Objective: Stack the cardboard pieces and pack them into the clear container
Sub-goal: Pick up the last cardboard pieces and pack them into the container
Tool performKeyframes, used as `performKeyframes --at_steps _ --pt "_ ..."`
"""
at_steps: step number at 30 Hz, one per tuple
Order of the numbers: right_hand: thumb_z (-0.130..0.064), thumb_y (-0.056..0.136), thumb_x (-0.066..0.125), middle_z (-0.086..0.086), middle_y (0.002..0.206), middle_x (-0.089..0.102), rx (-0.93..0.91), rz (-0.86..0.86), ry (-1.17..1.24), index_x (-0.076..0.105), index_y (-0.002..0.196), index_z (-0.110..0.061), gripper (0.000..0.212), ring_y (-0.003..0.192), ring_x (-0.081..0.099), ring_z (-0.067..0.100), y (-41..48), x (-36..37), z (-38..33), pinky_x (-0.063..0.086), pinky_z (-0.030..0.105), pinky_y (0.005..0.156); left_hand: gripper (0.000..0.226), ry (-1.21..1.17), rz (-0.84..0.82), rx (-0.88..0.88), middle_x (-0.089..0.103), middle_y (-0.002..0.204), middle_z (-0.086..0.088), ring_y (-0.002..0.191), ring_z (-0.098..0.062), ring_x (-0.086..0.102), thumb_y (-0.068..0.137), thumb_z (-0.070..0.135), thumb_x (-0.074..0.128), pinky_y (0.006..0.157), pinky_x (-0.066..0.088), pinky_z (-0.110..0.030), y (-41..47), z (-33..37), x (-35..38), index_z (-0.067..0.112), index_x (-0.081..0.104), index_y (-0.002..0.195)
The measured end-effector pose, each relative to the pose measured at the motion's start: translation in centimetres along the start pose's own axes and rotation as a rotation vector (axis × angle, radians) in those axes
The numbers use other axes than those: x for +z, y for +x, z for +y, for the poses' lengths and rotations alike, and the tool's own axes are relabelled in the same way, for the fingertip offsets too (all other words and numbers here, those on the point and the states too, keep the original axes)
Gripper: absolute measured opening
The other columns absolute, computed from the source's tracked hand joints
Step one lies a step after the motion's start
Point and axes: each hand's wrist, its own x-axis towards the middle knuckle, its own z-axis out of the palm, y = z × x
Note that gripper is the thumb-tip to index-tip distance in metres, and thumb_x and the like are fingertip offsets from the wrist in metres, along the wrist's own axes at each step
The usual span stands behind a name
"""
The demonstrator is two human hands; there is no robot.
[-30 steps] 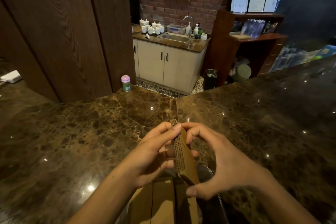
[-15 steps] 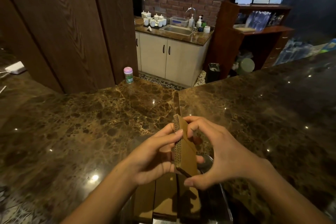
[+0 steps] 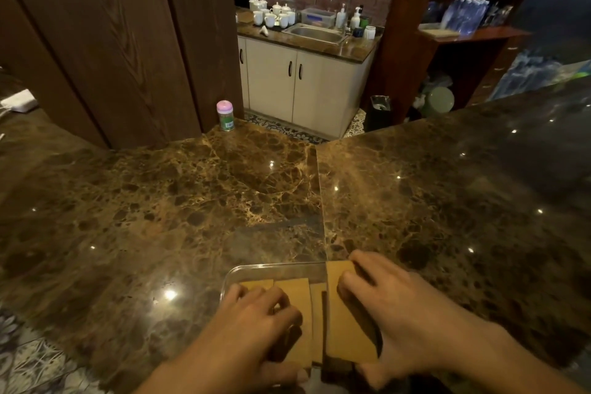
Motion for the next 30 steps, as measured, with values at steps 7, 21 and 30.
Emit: performKeyframes --at_steps 7,21,30 --pt "-0.059 0.076 0.081 0.014 0.169 0.009 -0.028 -0.064 -0.082 0.023 0.153 -0.025 0.102 0.154 0.014 0.035 2.9 2.8 -0.5 0.03 0.046 0.123 0.072 0.204 0.06 0.056 0.062 0.111 0.011 0.092 -0.012 0.064 0.046 0.075 0.068 0.072 0.055 -0.037 0.2 -1.4 3.4 0.047 0.057 0.112" --pt "-0.046 0.079 0.082 0.014 0.163 0.017 0.086 -0.026 0.023 0.034 0.139 -0.024 0.08 0.127 0.053 0.037 4.1 6.2 -0.6 0.052 0.05 0.101 0.078 0.171 0.08 0.095 0.068 0.11 0.009 0.087 -0.01 0.068 0.037 0.065 0.078 0.065 0.058 -0.031 0.1 -1.8 4.9 0.045 0.06 0.111" --pt "-0.032 0.084 0.082 0.007 0.147 0.044 0.174 0.038 0.187 0.036 0.133 -0.038 0.068 0.116 0.061 0.026 3.6 6.6 -0.9 0.057 0.034 0.093 0.075 0.152 0.14 0.036 0.069 0.107 0.008 0.085 -0.012 0.068 0.036 0.061 0.08 0.071 0.061 -0.04 0.1 -1.5 5.1 0.043 0.063 0.107"
